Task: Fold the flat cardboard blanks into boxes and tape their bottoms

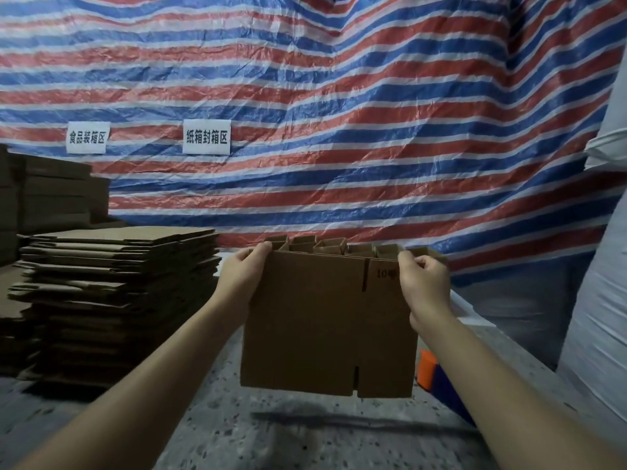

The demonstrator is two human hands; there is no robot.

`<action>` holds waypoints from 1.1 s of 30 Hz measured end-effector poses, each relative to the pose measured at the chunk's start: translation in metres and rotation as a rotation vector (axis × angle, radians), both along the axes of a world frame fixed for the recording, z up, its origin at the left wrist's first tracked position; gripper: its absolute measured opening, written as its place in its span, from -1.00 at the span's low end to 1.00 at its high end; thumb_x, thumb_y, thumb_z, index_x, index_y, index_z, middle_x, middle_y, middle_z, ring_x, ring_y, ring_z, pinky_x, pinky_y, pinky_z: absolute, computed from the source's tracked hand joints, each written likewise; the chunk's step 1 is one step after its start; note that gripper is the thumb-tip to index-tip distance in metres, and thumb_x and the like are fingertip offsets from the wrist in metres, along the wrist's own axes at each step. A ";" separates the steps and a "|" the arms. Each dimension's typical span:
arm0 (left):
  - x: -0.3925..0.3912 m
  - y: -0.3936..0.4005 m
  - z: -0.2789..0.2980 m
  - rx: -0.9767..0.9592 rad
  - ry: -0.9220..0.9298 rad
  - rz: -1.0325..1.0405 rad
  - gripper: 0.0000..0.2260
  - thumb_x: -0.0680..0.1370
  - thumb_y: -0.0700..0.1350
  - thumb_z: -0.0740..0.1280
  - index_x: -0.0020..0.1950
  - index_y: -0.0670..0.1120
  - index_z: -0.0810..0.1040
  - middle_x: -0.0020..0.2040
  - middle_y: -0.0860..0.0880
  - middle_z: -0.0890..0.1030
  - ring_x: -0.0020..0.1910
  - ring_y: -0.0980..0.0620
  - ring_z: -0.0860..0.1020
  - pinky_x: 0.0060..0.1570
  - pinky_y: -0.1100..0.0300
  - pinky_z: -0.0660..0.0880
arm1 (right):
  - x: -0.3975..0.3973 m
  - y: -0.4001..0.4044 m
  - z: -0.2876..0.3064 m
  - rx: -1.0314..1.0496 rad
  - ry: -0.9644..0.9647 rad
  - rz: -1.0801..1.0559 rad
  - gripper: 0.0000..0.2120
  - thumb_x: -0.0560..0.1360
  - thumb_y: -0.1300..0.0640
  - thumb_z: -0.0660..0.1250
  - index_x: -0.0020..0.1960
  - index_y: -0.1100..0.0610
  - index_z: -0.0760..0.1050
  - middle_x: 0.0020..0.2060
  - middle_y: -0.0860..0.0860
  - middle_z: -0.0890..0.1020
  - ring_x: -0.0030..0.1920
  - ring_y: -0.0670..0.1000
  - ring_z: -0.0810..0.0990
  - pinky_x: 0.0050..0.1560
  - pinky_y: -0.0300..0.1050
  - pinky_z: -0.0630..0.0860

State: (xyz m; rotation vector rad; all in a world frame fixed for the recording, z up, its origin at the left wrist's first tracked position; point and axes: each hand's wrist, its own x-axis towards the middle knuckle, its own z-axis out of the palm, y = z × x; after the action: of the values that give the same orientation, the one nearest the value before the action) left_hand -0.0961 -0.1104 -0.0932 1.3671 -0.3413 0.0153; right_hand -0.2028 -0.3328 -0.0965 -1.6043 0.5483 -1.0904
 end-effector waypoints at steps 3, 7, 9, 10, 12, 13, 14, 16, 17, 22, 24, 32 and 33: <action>0.013 -0.004 -0.001 0.010 -0.021 -0.010 -0.77 0.59 0.10 0.31 0.10 0.00 0.63 -0.23 0.00 0.72 -0.26 0.09 0.69 -0.41 0.26 0.55 | 0.007 -0.009 0.002 -0.015 -0.016 0.047 -0.66 0.59 -0.09 0.27 -0.24 0.12 0.47 -0.34 0.11 0.56 -0.30 0.09 0.55 -0.25 -0.01 0.49; 0.028 -0.011 -0.006 0.014 -0.031 -0.046 -0.79 0.59 0.05 0.33 0.07 -0.04 0.65 -0.18 -0.09 0.71 -0.26 0.04 0.69 -0.43 0.22 0.56 | 0.011 -0.017 -0.003 -0.023 -0.037 0.080 -0.65 0.58 -0.09 0.28 -0.24 0.15 0.46 -0.32 0.14 0.53 -0.26 0.13 0.52 -0.22 0.03 0.47; 0.033 -0.016 -0.013 0.026 -0.019 -0.051 -0.80 0.57 0.04 0.34 0.03 -0.03 0.67 -0.11 -0.15 0.71 -0.18 -0.04 0.69 -0.32 0.11 0.62 | 0.014 -0.021 -0.012 -0.013 -0.033 0.084 -0.69 0.58 -0.02 0.28 -0.25 0.14 0.44 -0.34 0.13 0.51 -0.27 0.13 0.51 -0.23 0.02 0.45; 0.036 -0.019 -0.017 0.036 -0.006 -0.045 -0.80 0.57 0.05 0.33 0.01 -0.02 0.67 -0.10 -0.16 0.71 -0.14 -0.08 0.69 -0.23 0.04 0.64 | 0.015 -0.022 -0.017 -0.009 -0.030 0.083 -0.70 0.57 0.00 0.29 -0.27 0.12 0.43 -0.36 0.11 0.49 -0.28 0.12 0.49 -0.23 0.02 0.44; 0.040 -0.023 -0.024 0.051 0.021 -0.039 -0.78 0.57 0.08 0.32 -0.03 -0.02 0.67 -0.17 -0.13 0.71 -0.14 -0.09 0.67 -0.16 0.00 0.63 | 0.019 -0.025 -0.024 -0.003 -0.016 0.084 -0.70 0.58 0.02 0.29 -0.29 0.10 0.41 -0.40 0.07 0.46 -0.29 0.11 0.47 -0.24 0.02 0.42; 0.041 -0.025 -0.026 0.057 0.034 -0.040 -0.77 0.58 0.08 0.31 -0.04 -0.03 0.66 -0.23 -0.09 0.71 -0.16 -0.08 0.67 -0.18 0.02 0.62 | 0.021 -0.026 -0.027 0.002 -0.009 0.086 -0.70 0.58 0.02 0.28 -0.29 0.09 0.40 -0.41 0.05 0.45 -0.30 0.10 0.47 -0.24 0.01 0.43; 0.042 -0.026 -0.028 0.058 0.048 -0.041 -0.76 0.58 0.09 0.30 -0.05 -0.04 0.65 -0.26 -0.07 0.70 -0.17 -0.08 0.66 -0.19 0.03 0.60 | 0.023 -0.027 -0.029 0.004 -0.006 0.087 -0.70 0.58 0.01 0.28 -0.29 0.09 0.40 -0.43 0.03 0.45 -0.31 0.08 0.47 -0.25 0.01 0.43; 0.045 -0.027 -0.030 0.050 0.062 -0.037 -0.76 0.57 0.09 0.30 -0.07 -0.05 0.63 -0.27 -0.07 0.70 -0.17 -0.08 0.66 -0.17 0.02 0.60 | 0.027 -0.029 -0.033 -0.006 -0.009 0.084 -0.69 0.58 0.01 0.29 -0.30 0.08 0.41 -0.49 -0.04 0.44 -0.34 0.04 0.46 -0.28 -0.03 0.42; 0.046 -0.027 -0.032 0.049 0.064 -0.031 -0.76 0.57 0.09 0.30 -0.08 -0.05 0.63 -0.25 -0.09 0.70 -0.17 -0.09 0.66 -0.15 0.00 0.61 | 0.028 -0.029 -0.034 -0.014 -0.012 0.084 -0.69 0.58 0.01 0.29 -0.30 0.08 0.41 -0.52 -0.06 0.43 -0.36 0.03 0.45 -0.29 -0.04 0.41; 0.054 -0.023 -0.041 0.080 0.111 -0.082 -0.72 0.56 0.10 0.34 -0.10 -0.10 0.66 -0.23 -0.14 0.71 -0.30 -0.06 0.69 -0.33 0.09 0.63 | 0.031 -0.029 -0.046 -0.025 -0.011 0.105 -0.62 0.60 -0.07 0.29 -0.17 0.25 0.49 -0.34 0.14 0.53 -0.28 0.15 0.53 -0.24 0.03 0.47; 0.059 -0.020 -0.042 0.092 0.104 -0.093 -0.71 0.54 0.09 0.38 -0.20 -0.11 0.69 -0.19 -0.18 0.71 -0.30 -0.08 0.70 -0.35 0.12 0.62 | 0.032 -0.029 -0.048 -0.025 -0.015 0.103 -0.58 0.60 -0.11 0.29 -0.11 0.28 0.50 -0.31 0.17 0.55 -0.26 0.16 0.54 -0.24 0.05 0.48; 0.064 -0.010 -0.034 0.167 0.154 -0.261 -0.74 0.54 0.10 0.35 -0.15 -0.01 0.75 -0.01 -0.20 0.71 -0.12 -0.09 0.71 -0.09 0.07 0.64 | 0.040 -0.022 -0.058 0.017 -0.053 0.003 -0.66 0.52 -0.26 0.32 -0.05 0.02 0.53 -0.20 0.06 0.65 -0.17 0.07 0.64 -0.21 -0.04 0.53; 0.063 -0.010 -0.034 0.184 0.166 -0.292 -0.72 0.54 0.13 0.35 -0.11 -0.02 0.75 -0.01 -0.17 0.71 -0.09 -0.08 0.71 -0.10 0.08 0.63 | 0.040 -0.020 -0.059 0.023 -0.059 0.001 -0.67 0.52 -0.26 0.33 -0.04 0.01 0.53 -0.20 0.03 0.65 -0.16 0.05 0.64 -0.23 -0.05 0.51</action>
State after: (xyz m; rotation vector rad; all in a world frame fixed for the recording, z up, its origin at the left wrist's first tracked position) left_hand -0.0333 -0.1202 -0.1272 1.4775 -0.4071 -0.3779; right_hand -0.1624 -0.3529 -0.1551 -1.5473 0.5196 -1.1229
